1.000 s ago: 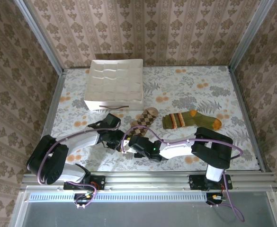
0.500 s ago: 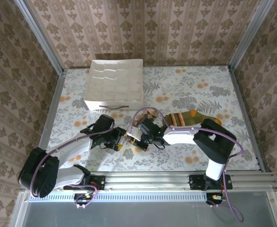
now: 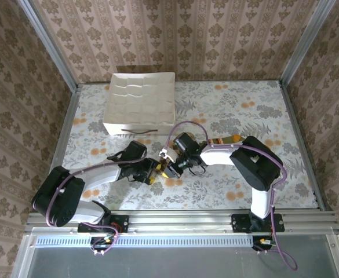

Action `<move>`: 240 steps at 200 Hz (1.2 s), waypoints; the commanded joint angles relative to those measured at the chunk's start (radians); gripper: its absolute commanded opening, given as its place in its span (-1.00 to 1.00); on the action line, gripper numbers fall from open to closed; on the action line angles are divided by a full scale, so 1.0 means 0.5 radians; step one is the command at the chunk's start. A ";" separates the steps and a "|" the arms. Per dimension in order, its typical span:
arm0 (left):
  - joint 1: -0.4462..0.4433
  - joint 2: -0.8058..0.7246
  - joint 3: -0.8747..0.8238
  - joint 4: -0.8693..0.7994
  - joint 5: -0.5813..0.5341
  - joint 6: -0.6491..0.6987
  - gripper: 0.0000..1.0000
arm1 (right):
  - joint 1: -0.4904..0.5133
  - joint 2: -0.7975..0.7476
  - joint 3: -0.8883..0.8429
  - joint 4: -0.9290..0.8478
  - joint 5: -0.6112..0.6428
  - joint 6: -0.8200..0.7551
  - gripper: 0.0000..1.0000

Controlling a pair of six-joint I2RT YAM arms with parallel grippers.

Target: Roll the socks

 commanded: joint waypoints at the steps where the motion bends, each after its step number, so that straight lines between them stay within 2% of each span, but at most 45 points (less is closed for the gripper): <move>1: -0.028 0.086 0.070 0.110 -0.019 -0.040 0.09 | 0.005 0.129 -0.018 -0.275 -0.109 0.077 -1.00; 24: -0.049 0.122 0.080 0.123 -0.046 -0.056 0.03 | -0.005 0.151 -0.017 -0.268 -0.157 0.104 -1.00; 46: -0.062 0.164 0.092 0.120 -0.065 -0.060 -0.12 | -0.007 0.155 -0.022 -0.252 -0.186 0.124 -1.00; 66: -0.076 0.165 0.084 0.057 -0.066 -0.080 -0.50 | -0.017 0.152 -0.025 -0.259 -0.186 0.130 -1.00; 87: -0.098 0.092 0.080 -0.231 -0.074 -0.120 -1.00 | -0.018 0.126 -0.038 -0.258 -0.181 0.114 -1.00; 100: -0.108 0.033 0.074 -0.423 -0.065 -0.143 -1.00 | -0.009 0.070 -0.048 -0.267 -0.139 0.092 -0.99; 107: -0.114 -0.002 0.073 -0.528 -0.066 -0.159 -1.00 | 0.003 0.008 -0.072 -0.247 -0.089 0.070 -0.82; 114: -0.120 -0.045 0.071 -0.613 -0.073 -0.186 -1.00 | 0.027 -0.090 -0.123 -0.200 0.005 0.035 -0.56; 122: -0.127 -0.090 0.070 -0.697 -0.082 -0.214 -1.00 | 0.082 -0.250 -0.224 -0.100 0.189 -0.023 -0.34; 140: -0.121 -0.151 0.096 -0.884 -0.081 -0.272 -1.00 | 0.290 -0.667 -0.528 0.233 0.685 -0.224 -0.09; 152: -0.114 -0.152 0.124 -0.955 -0.074 -0.283 -1.00 | 0.465 -0.835 -0.621 0.317 1.032 -0.373 0.07; 174: -0.111 -0.111 0.136 -0.978 -0.050 -0.309 -1.00 | 0.747 -0.861 -0.558 0.185 1.453 -0.540 0.10; 194: -0.101 -0.059 0.106 -0.934 -0.002 -0.334 -1.00 | 0.947 -0.770 -0.543 0.277 1.689 -0.640 0.10; 221: -0.081 -0.018 0.103 -0.931 0.006 -0.305 -1.00 | 1.027 -0.574 -0.419 0.327 1.885 -0.679 0.08; 240: -0.066 -0.003 0.095 -0.926 0.009 -0.283 -1.00 | 1.028 -0.502 -0.366 0.382 1.892 -0.714 0.05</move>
